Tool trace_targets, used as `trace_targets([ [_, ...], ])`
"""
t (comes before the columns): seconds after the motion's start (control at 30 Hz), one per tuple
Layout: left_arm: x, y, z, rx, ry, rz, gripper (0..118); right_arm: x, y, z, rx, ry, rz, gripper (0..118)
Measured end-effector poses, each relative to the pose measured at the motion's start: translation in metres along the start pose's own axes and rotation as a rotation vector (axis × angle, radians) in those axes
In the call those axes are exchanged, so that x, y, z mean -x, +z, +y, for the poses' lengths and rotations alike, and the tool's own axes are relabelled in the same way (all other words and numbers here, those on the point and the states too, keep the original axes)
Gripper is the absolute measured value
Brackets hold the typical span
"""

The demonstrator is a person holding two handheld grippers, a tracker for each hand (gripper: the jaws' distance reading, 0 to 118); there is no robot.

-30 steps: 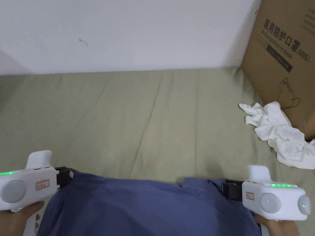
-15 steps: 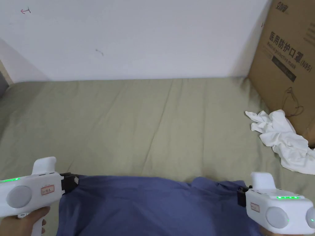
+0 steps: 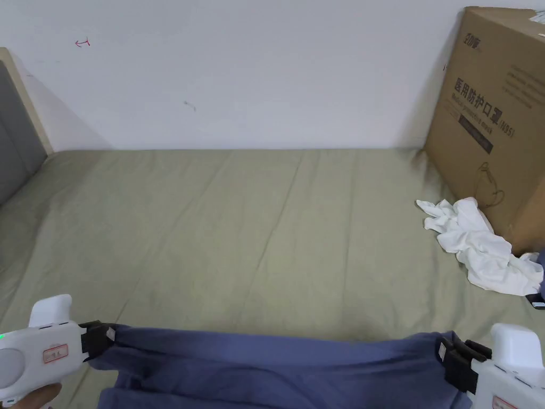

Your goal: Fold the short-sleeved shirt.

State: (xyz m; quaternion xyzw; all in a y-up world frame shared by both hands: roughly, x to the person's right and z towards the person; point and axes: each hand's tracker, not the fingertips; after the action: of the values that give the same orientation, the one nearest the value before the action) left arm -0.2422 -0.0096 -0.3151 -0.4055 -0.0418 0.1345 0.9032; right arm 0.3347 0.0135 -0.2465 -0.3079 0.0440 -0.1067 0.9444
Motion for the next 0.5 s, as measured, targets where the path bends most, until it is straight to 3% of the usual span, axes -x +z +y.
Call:
trace_targets([
  [0.23,0.02,0.018,-0.065,0.059,0.033,0.029,7,-0.004,0.034,-0.067,0.065,-0.076,-0.008,8],
  [0.5,0.039,-0.014,-0.131,0.149,0.035,0.107,7,-0.02,0.002,-0.134,0.241,-0.185,-0.112,8],
])
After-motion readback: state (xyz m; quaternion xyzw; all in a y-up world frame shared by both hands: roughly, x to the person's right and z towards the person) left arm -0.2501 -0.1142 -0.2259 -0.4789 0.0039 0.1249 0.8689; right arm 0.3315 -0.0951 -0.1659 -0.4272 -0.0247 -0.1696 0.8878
